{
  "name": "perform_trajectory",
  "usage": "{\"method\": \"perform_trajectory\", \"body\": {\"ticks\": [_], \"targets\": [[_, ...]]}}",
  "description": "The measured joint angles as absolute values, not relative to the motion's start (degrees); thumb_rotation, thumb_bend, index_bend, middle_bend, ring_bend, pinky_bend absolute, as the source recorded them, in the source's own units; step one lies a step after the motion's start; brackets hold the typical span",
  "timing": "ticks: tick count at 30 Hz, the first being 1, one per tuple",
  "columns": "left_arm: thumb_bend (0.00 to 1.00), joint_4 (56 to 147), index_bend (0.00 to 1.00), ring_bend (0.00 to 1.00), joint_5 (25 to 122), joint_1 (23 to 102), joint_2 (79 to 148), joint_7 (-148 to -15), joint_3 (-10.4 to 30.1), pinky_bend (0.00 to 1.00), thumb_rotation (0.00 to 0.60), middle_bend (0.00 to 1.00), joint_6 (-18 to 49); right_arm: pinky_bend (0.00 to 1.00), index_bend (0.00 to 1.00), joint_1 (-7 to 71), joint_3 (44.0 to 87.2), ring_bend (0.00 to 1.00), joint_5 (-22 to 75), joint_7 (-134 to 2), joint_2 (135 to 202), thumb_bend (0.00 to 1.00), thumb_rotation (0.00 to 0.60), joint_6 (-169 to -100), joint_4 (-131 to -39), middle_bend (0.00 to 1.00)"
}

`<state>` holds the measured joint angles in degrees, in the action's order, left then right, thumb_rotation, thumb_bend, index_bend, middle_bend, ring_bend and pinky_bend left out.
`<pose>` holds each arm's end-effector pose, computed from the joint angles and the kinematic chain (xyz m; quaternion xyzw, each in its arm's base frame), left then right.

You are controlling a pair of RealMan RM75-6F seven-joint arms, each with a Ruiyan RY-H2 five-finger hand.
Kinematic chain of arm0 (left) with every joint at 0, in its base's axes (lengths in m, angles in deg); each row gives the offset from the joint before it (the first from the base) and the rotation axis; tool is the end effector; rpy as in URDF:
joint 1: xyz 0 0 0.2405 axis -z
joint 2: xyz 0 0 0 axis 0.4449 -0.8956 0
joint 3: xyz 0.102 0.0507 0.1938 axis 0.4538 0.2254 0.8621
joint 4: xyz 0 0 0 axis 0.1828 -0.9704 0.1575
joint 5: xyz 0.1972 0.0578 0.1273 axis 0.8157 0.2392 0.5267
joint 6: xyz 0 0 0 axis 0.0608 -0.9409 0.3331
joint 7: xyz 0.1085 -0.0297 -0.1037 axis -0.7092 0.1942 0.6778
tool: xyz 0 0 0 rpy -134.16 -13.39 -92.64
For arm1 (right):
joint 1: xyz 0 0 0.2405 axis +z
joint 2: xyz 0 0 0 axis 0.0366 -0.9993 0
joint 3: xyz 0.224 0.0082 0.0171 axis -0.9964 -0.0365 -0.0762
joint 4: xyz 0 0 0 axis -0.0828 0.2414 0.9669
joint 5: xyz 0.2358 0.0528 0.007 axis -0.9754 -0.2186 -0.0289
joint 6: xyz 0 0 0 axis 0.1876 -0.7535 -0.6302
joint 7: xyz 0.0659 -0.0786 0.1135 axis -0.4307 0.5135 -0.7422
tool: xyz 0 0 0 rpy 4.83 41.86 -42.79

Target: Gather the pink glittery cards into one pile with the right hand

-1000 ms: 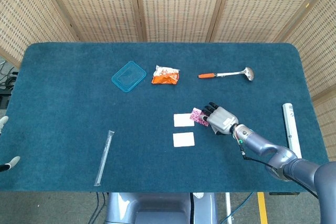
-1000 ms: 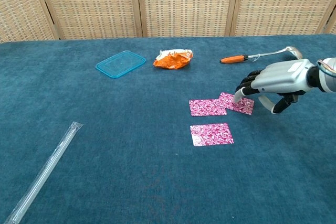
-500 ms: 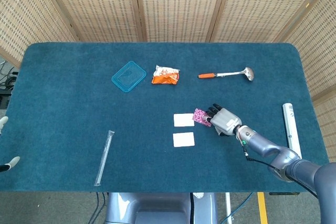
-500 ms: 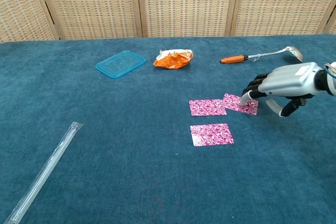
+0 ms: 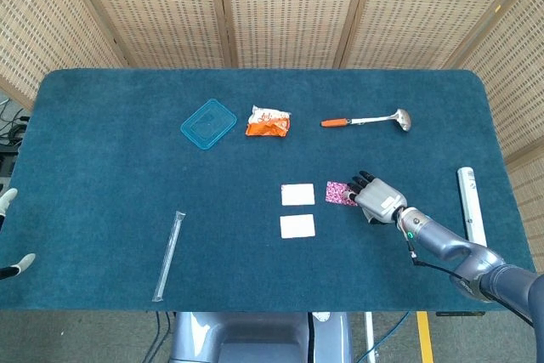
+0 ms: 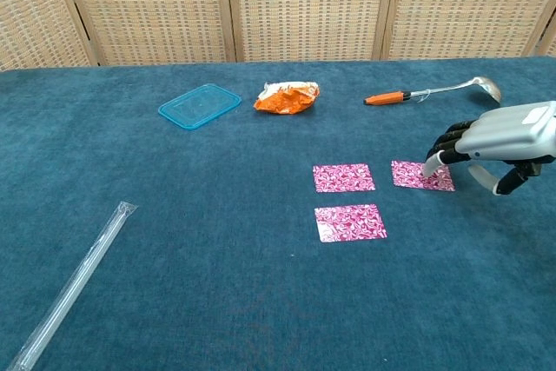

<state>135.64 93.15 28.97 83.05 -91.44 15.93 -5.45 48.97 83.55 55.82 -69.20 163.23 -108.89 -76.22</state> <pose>-0.2789 0.1725 0.1520 -0.5881 -0.3862 -0.3216 0.6337 -0.2362 -0.3709 -0.0117 0.8990 -0.2224 0.1437 0.3488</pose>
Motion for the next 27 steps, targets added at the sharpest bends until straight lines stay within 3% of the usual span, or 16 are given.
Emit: {"method": "perform_trajectory", "body": {"ticks": [5, 12, 15, 20, 27], "targets": [[0.05, 135.66, 0.0, 0.0, 93.22, 29.06, 83.11, -91.36, 15.89, 0.0, 0.6, 0.0, -5.38, 0.0, 0.19, 48.34, 81.26, 0.0, 54.24, -72.32, 162.66, 0.52, 0.6, -111.47, -78.75, 0.12], [0.05, 135.39, 0.0, 0.0, 93.3, 28.95, 83.04, -90.82, 15.93, 0.0, 0.6, 0.0, -5.46, 0.0, 0.32, 47.74, 76.96, 0.0, 50.25, -74.04, 163.5, 0.47, 0.6, -113.57, -80.7, 0.13], [0.05, 135.19, 0.0, 0.0, 93.24, 28.85, 82.97, -90.57, 15.96, 0.0, 0.6, 0.0, -5.51, 0.0, 0.33, 47.74, 75.88, 0.0, 48.86, -73.36, 164.16, 0.4, 0.6, -113.46, -81.2, 0.13], [0.05, 134.87, 0.0, 0.0, 93.17, 28.73, 82.83, -89.98, 16.01, 0.0, 0.6, 0.0, -5.49, 0.0, 0.36, 47.92, 74.47, 0.0, 46.93, -71.34, 165.54, 0.18, 0.6, -113.11, -81.72, 0.15], [0.05, 134.46, 0.0, 0.0, 93.35, 28.41, 82.42, -88.96, 16.09, 0.0, 0.6, 0.0, -5.78, 0.0, 0.36, 48.16, 71.1, 0.0, 41.36, -65.98, 170.38, 0.08, 0.6, -113.16, -80.72, 0.16]]}}
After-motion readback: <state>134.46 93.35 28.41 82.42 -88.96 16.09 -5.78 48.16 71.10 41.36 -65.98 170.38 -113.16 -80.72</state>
